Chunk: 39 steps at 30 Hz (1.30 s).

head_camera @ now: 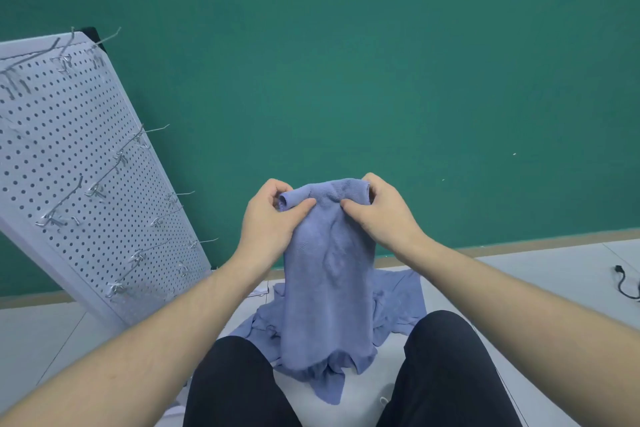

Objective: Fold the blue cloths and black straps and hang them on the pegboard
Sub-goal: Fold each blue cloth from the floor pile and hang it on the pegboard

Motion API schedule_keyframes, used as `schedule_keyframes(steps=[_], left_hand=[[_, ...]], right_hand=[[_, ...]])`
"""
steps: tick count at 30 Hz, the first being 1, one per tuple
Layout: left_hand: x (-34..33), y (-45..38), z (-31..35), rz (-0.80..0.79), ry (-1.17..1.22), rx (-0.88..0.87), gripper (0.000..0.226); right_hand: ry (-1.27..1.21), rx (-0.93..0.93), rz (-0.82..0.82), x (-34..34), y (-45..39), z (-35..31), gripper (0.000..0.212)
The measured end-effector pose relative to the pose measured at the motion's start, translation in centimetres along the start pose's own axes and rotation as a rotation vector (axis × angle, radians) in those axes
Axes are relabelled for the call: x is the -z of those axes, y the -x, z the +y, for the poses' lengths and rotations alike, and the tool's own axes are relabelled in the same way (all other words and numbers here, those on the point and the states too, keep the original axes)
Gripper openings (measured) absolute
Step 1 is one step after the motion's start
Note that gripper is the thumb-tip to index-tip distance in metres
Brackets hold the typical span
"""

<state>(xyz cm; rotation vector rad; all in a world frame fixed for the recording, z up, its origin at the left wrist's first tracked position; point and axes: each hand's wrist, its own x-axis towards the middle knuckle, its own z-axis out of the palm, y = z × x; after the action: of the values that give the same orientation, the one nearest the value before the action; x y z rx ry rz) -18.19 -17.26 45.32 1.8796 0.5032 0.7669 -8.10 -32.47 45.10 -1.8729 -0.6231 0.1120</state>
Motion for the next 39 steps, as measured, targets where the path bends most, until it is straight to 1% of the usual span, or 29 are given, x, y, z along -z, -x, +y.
schedule_keyframes(steps=[3,6,8,10,13,15,18,20,22,25,27,28,29,30,31,32,33,34,35,36,38,39], left_hand=[[-0.6,0.5,-0.1,0.041,-0.086,-0.067,0.026],[-1.4,0.9,0.0,0.050,-0.096,-0.091,0.027],[-2.0,1.1,0.2,0.033,-0.075,-0.080,0.028],[-2.5,1.2,0.4,0.015,-0.031,-0.030,0.025],[-2.7,1.2,0.8,0.031,0.040,0.012,0.022],[-2.6,1.0,0.8,0.025,0.054,0.009,0.023],[-2.2,0.8,0.6,-0.048,0.097,0.046,0.025],[-1.8,0.6,0.4,-0.059,0.163,0.071,0.028],[-1.3,0.6,0.3,-0.070,0.251,0.103,0.034],[-0.8,0.6,-0.2,-0.149,0.371,0.158,0.036],[-0.6,0.5,-0.6,-0.164,0.438,0.170,0.030],[-0.5,0.4,-0.6,-0.161,0.454,0.172,0.026],[-0.4,0.3,-0.8,-0.164,0.467,0.181,0.022],[-0.4,0.3,-0.7,-0.173,0.486,0.196,0.019],[-0.3,0.3,-0.7,-0.185,0.504,0.215,0.018],[-0.3,0.4,-0.5,-0.200,0.520,0.231,0.018],[-0.2,0.4,-0.3,-0.218,0.533,0.241,0.018],[-0.2,0.4,0.0,-0.238,0.552,0.249,0.019],[-0.2,0.2,0.2,-0.253,0.576,0.254,0.020],[-0.2,0.0,0.4,-0.258,0.604,0.256,0.020],[-0.2,-0.4,1.0,-0.235,0.663,0.251,0.020],[-0.1,-0.6,1.2,-0.221,0.695,0.249,0.018]], right_hand=[[0.006,-0.027,0.034,-0.9,0.3,-0.2,0.022],[0.005,-0.062,0.050,-1.9,0.5,-0.5,0.023],[0.000,-0.069,0.025,-2.5,0.8,-0.8,0.029],[-0.034,-0.067,0.000,-2.8,1.1,-1.0,0.034],[-0.221,-0.097,-0.047,-2.7,1.6,-1.4,0.024],[-0.318,-0.125,-0.101,-2.6,1.9,-1.6,0.025],[-0.335,-0.121,-0.159,-2.3,2.1,-1.9,0.025],[-0.376,-0.131,-0.204,-1.9,2.4,-2.3,0.022],[-0.432,-0.159,-0.278,-1.5,2.5,-2.8,0.032],[-0.474,-0.158,-0.337,-1.2,2.2,-2.8,0.043],[-0.515,-0.154,-0.401,-1.1,2.0,-2.5,0.052],[-0.544,-0.148,-0.424,-1.0,2.0,-2.3,0.053],[-0.570,-0.136,-0.422,-1.0,2.0,-2.1,0.049],[-0.580,-0.112,-0.374,-1.1,2.0,-1.7,0.041],[-0.547,-0.071,-0.287,-1.1,1.9,-1.3,0.032],[-0.466,-0.024,-0.187,-1.0,1.8,-0.8,0.028],[-0.378,0.006,-0.124,-1.0,1.6,-0.3,0.033],[-0.328,0.006,-0.120,-1.0,1.5,0.3,0.044],[-0.331,-0.029,-0.161,-1.1,1.6,0.6,0.052],[-0.353,-0.071,-0.227,-1.2,1.6,0.9,0.056],[-0.368,-0.111,-0.343,-1.9,1.9,1.6,0.050],[-0.362,-0.107,-0.374,-2.4,2.0,1.9,0.045]])
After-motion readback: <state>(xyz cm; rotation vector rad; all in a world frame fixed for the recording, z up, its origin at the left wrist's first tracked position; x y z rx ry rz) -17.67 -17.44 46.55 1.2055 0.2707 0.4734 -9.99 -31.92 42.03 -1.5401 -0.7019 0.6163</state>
